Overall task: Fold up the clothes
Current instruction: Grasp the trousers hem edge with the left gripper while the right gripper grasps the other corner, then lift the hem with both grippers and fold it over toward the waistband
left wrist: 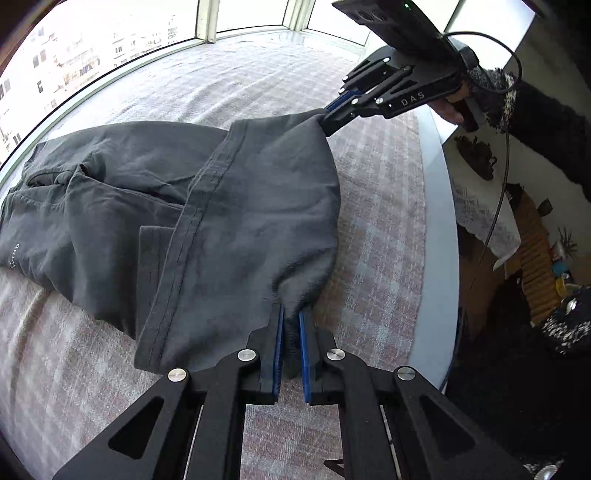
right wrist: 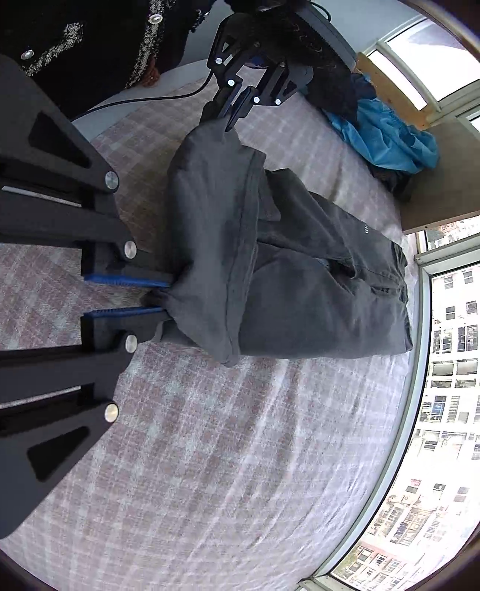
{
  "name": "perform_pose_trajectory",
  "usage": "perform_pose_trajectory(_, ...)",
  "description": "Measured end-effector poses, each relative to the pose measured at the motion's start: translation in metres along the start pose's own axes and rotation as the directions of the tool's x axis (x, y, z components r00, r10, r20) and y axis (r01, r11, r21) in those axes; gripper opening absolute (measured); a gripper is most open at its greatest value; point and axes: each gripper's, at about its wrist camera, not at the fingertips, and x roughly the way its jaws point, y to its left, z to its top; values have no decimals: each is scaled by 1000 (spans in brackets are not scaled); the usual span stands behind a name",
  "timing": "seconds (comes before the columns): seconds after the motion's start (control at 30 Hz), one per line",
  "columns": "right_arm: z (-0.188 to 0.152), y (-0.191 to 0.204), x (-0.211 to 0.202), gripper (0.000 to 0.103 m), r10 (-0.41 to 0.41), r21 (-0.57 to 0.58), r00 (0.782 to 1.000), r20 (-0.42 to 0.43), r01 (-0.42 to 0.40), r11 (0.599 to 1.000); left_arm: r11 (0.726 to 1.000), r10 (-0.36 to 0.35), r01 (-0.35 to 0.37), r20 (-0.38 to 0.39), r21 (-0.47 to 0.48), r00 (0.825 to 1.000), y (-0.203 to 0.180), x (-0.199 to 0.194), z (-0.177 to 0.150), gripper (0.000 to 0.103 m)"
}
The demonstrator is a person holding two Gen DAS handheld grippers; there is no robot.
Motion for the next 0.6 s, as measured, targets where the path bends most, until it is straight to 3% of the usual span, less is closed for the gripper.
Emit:
perform_pose_trajectory(0.13,77,-8,-5,9,1,-48,999,46,1,999,989,-31,48,120,-141,992,51,-52,21,7)
perform_pose_trajectory(0.27,173,-17,15,9,-6,-118,999,48,12,993,968,29,26,213,-249,977,122,-94,38,7)
perform_pose_trajectory(0.47,299,-41,93,9,-15,-174,1000,-11,12,985,932,118,-14,265,-363,957,241,-122,54,7)
perform_pose_trajectory(0.6,348,-60,160,9,1,-169,998,-61,-11,986,901,152,-28,254,-433,955,319,-117,56,7)
